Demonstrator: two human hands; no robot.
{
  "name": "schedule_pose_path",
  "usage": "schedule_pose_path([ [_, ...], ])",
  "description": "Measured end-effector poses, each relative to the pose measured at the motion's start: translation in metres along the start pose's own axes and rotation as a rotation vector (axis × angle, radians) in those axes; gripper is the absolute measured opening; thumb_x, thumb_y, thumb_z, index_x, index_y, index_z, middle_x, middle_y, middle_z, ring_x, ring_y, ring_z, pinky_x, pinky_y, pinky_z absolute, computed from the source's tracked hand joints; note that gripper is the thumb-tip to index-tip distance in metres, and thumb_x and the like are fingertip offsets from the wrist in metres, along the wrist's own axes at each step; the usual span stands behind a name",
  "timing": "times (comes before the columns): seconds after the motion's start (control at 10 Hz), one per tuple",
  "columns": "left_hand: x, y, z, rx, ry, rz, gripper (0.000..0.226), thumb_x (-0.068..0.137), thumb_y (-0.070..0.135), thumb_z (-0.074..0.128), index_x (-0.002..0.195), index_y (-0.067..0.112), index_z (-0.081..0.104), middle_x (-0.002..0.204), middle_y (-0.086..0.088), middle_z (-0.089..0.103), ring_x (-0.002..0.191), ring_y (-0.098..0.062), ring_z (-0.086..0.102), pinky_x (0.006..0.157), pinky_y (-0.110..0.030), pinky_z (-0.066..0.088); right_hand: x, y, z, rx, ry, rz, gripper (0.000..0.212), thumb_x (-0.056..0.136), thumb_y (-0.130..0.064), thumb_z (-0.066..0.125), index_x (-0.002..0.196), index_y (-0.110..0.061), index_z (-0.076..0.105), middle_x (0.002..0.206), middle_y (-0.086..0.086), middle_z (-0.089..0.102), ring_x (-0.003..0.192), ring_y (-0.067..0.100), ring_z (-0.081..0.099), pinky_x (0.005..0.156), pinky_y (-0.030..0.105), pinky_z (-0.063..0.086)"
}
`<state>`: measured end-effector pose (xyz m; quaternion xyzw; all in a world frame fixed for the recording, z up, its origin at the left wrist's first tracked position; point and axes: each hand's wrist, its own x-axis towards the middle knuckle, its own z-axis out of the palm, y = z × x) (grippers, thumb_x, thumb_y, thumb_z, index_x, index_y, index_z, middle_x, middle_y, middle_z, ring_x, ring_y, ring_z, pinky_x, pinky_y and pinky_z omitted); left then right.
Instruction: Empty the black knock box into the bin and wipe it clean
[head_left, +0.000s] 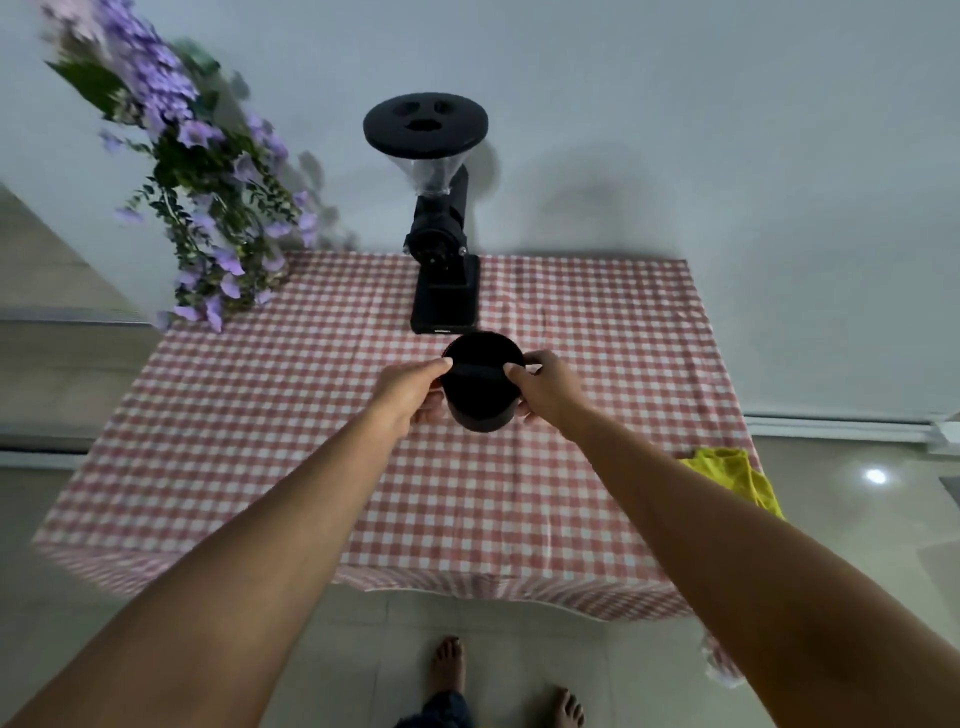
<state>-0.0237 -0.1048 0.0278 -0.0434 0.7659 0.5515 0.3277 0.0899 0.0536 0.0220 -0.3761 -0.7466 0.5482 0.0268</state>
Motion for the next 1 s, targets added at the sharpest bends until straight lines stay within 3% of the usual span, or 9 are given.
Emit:
schedule_pose_path([
  [0.1, 0.016, 0.005, -0.018, -0.024, 0.033, 0.001, 0.020, 0.093, 0.028, 0.072, 0.104, 0.012, 0.074, 0.092, -0.005, 0.076, 0.072, -0.014, 0.069, 0.054, -0.026, 0.057, 0.015, -0.017, 0.021, -0.012, 0.032, 0.000, 0.041, 0.093, -0.037, 0.059, 0.126, -0.013, 0.052, 0.088, 0.008, 0.071, 0.066, 0.020, 0.072, 0.059, 0.034, 0.061],
  [0.3, 0.057, 0.021, -0.041, -0.063, 0.031, -0.009, 0.023, 0.094, 0.024, 0.072, 0.111, 0.009, 0.073, 0.089, -0.002, 0.074, 0.070, -0.013, 0.068, 0.062, -0.030, 0.060, 0.049, -0.040, 0.051, -0.082, 0.025, 0.032, 0.034, 0.097, -0.035, 0.052, 0.125, -0.015, 0.054, 0.092, 0.005, 0.071, 0.078, 0.020, 0.072, 0.073, 0.042, 0.062],
  [0.5, 0.090, 0.027, -0.048, -0.051, 0.033, -0.012, 0.020, 0.094, 0.022, 0.072, 0.109, 0.009, 0.072, 0.089, -0.001, 0.074, 0.067, -0.013, 0.067, 0.082, -0.039, 0.064, 0.076, -0.052, 0.066, -0.114, 0.025, 0.065, 0.038, 0.099, -0.032, 0.050, 0.133, -0.014, 0.052, 0.102, 0.006, 0.069, 0.081, 0.022, 0.071, 0.074, 0.042, 0.062],
  [0.6, 0.100, 0.026, -0.051, -0.053, 0.033, -0.022, 0.023, 0.093, 0.022, 0.073, 0.111, 0.008, 0.073, 0.092, -0.002, 0.075, 0.068, -0.014, 0.068, 0.084, -0.041, 0.064, 0.083, -0.053, 0.070, -0.132, 0.026, 0.072, 0.039, 0.099, -0.033, 0.049, 0.134, -0.015, 0.054, 0.099, 0.005, 0.070, 0.082, 0.023, 0.071, 0.076, 0.046, 0.061],
  [0.8, 0.105, 0.020, -0.055, -0.026, 0.027, 0.004, 0.024, 0.096, 0.019, 0.070, 0.118, 0.009, 0.070, 0.092, -0.006, 0.075, 0.073, -0.018, 0.069, 0.070, -0.034, 0.064, 0.082, -0.053, 0.074, -0.176, 0.028, 0.031, 0.038, 0.099, -0.034, 0.050, 0.133, -0.017, 0.057, 0.095, 0.001, 0.070, 0.083, 0.027, 0.072, 0.075, 0.047, 0.061],
  [0.9, 0.102, 0.019, -0.056, -0.008, 0.000, -0.001, 0.031, 0.096, 0.023, 0.069, 0.125, 0.011, 0.068, 0.101, -0.007, 0.077, 0.077, -0.018, 0.071, 0.069, -0.032, 0.063, 0.080, -0.051, 0.074, -0.165, 0.034, 0.015, 0.045, 0.098, -0.044, 0.049, 0.134, -0.018, 0.055, 0.112, 0.002, 0.070, 0.081, 0.021, 0.071, 0.073, 0.041, 0.061],
  [1.0, 0.094, 0.018, -0.056, 0.056, 0.048, 0.031, 0.038, 0.099, 0.045, 0.059, 0.114, 0.012, 0.069, 0.103, 0.002, 0.072, 0.088, -0.017, 0.069, 0.070, -0.028, 0.058, 0.079, -0.044, 0.071, -0.115, 0.078, 0.038, 0.055, 0.098, -0.057, 0.037, 0.136, -0.020, 0.050, 0.128, 0.003, 0.064, 0.099, 0.020, 0.067, 0.074, 0.036, 0.058],
])
